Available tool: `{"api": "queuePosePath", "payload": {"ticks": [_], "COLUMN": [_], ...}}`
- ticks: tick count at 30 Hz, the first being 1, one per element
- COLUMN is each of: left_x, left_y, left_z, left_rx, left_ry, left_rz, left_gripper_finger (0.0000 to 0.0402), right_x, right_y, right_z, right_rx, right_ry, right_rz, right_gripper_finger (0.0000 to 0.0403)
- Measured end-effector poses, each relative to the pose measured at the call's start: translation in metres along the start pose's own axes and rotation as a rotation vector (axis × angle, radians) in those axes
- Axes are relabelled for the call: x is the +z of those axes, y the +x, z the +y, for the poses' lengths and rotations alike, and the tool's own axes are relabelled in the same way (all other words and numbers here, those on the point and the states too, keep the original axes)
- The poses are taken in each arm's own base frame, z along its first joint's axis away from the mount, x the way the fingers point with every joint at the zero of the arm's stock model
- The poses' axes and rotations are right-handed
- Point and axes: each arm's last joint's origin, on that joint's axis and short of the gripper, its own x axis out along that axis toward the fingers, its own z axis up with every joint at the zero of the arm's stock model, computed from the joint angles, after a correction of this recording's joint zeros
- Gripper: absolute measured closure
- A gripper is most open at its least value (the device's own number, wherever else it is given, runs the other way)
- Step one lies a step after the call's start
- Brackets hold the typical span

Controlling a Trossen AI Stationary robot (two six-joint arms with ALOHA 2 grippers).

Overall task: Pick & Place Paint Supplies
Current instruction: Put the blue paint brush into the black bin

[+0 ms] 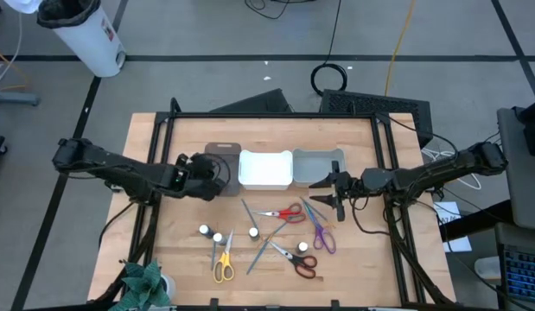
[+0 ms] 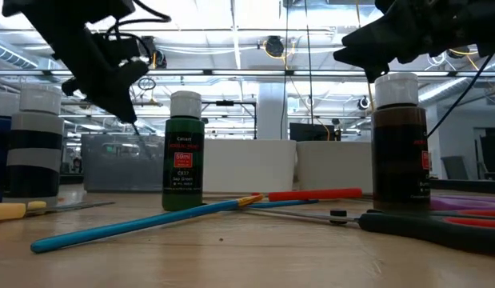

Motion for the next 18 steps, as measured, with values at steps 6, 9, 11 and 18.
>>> {"api": "queuePosePath", "payload": {"ticks": [6, 9, 11, 18], "left_x": [0.001, 0.002, 0.003, 0.006], "left_y": [0.014, 0.016, 0.017, 0.016], "left_z": [-0.003, -0.002, -0.001, -0.001], "left_rx": [0.008, 0.009, 0.013, -0.038], "left_ry": [-0.040, -0.044, -0.047, 0.015], "left_rz": [0.057, 0.076, 0.075, 0.087], "left_gripper_finger": [0.0299, 0.0255, 0.0223, 0.0136], "right_x": [-0.005, -0.007, -0.006, -0.007], "right_y": [-0.001, -0.001, -0.001, -0.001], "right_z": [-0.001, -0.001, -0.001, -0.001], "right_rx": [-0.002, -0.002, -0.002, 0.000], "right_ry": [-0.002, 0.004, 0.005, -0.065], "right_rz": [0.013, 0.018, 0.016, 0.019], "right_gripper_finger": [0.0249, 0.0245, 0.0243, 0.0241]}}
